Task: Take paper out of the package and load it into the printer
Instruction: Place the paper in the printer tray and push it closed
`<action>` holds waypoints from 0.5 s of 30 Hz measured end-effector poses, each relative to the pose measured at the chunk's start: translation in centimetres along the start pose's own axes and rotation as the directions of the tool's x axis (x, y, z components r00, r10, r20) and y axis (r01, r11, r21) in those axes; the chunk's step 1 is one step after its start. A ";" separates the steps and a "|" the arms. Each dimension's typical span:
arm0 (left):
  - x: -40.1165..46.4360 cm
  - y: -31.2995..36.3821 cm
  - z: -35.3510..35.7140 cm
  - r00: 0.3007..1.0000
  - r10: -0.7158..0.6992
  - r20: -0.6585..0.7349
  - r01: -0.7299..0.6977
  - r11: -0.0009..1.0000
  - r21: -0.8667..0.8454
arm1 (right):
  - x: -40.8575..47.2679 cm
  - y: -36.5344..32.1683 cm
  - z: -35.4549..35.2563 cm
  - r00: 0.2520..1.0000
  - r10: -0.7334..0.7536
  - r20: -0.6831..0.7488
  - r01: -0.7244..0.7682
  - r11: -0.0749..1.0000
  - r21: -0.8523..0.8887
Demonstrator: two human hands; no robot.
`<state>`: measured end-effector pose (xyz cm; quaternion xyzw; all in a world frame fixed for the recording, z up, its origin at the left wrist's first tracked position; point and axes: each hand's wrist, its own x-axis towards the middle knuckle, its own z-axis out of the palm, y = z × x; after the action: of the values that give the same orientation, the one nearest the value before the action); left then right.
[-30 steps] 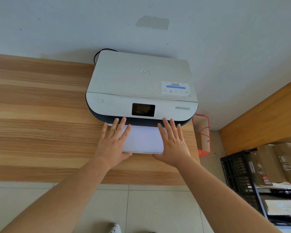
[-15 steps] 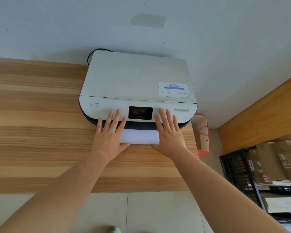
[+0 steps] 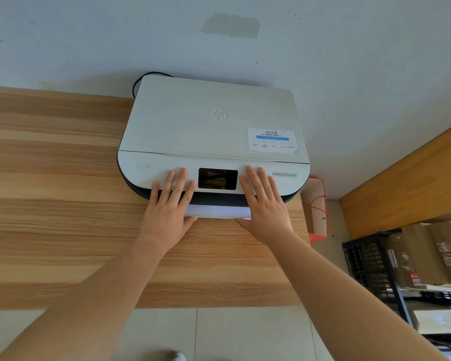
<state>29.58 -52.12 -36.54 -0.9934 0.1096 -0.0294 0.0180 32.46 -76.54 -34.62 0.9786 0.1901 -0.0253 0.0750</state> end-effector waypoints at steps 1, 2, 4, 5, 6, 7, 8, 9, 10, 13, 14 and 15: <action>0.0 0.0 0.1 1.000 -0.001 -0.008 0.000 1.000 -0.003 | 0.0 0.0 0.1 1.000 0.002 -0.006 -0.002 1.000 0.000; 0.0 0.0 0.2 1.000 -0.001 -0.015 0.000 1.000 -0.003 | 0.1 0.0 0.1 1.000 0.006 -0.014 -0.006 1.000 -0.001; 0.0 0.0 0.4 1.000 -0.001 -0.025 0.001 1.000 0.001 | 0.2 0.0 0.3 1.000 0.010 -0.030 -0.010 1.000 -0.010; 0.0 0.0 0.4 1.000 -0.001 -0.027 0.001 1.000 0.001 | 0.2 0.0 0.4 0.999 0.009 -0.036 -0.010 1.000 -0.016; 0.1 0.0 0.5 1.000 -0.001 -0.028 0.001 1.000 0.003 | 0.2 0.0 0.5 0.999 0.007 -0.041 -0.008 1.000 -0.020; 0.1 0.0 0.5 1.000 -0.001 -0.030 0.001 1.000 0.006 | 0.3 0.0 0.6 0.999 0.006 -0.046 -0.007 1.000 -0.023; 0.2 0.0 0.6 0.999 0.001 -0.035 -0.001 1.000 0.010 | 0.3 0.0 0.7 0.999 0.005 -0.051 -0.007 1.000 -0.024; 0.2 0.0 0.6 0.999 0.005 -0.043 -0.004 1.000 0.017 | 0.4 -0.1 0.8 0.998 0.006 -0.058 -0.007 1.000 -0.023; 0.2 0.1 0.7 0.999 0.009 -0.052 -0.008 1.000 0.025 | 0.4 -0.1 1.0 0.998 0.006 -0.063 -0.007 1.000 -0.021; 0.3 0.1 0.8 0.997 0.012 -0.074 -0.009 0.999 0.046 | 0.6 0.0 1.3 0.997 0.004 -0.080 -0.005 1.000 -0.020; 0.4 0.1 0.9 0.997 0.010 -0.081 -0.006 0.999 0.048 | 0.6 0.0 1.4 0.996 0.003 -0.088 -0.005 1.000 -0.023; 0.5 0.2 1.0 0.996 0.005 -0.084 -0.001 0.999 0.050 | 0.7 0.1 1.6 0.995 0.002 -0.098 -0.004 1.000 -0.025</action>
<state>30.05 -52.40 -37.52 -0.9903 0.1110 -0.0740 0.0382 33.08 -76.60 -36.21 0.9779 0.1925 0.0254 0.0780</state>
